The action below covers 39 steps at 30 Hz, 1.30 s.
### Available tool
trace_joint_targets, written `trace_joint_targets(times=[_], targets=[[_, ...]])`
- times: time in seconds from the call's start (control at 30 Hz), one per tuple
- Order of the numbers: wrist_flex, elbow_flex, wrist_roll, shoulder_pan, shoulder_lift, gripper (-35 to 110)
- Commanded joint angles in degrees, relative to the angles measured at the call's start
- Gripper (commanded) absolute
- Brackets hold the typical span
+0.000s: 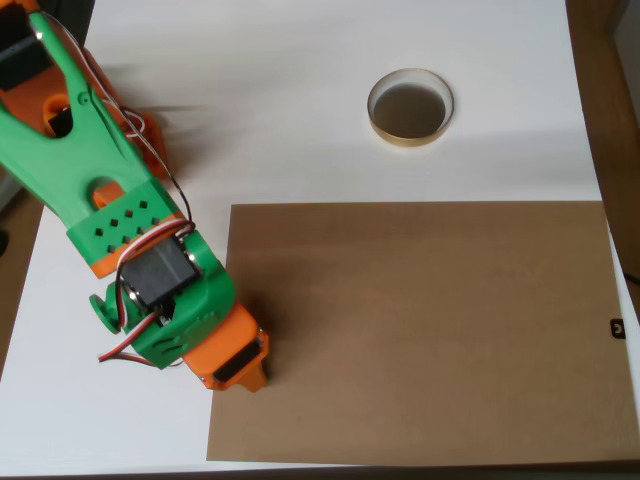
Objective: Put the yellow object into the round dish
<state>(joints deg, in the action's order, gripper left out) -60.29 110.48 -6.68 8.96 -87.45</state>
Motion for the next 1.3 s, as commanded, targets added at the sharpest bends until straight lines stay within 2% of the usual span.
trace_joint_targets(times=[0.0, 0.6, 1.27], targets=[[-0.4, -2.5, -0.7, 1.3, -2.3, 0], [-6.3, 0.3, -2.2, -4.5, -23.9, 0], [-13.8, 3.8, -5.0, -28.9, -37.4, 0]])
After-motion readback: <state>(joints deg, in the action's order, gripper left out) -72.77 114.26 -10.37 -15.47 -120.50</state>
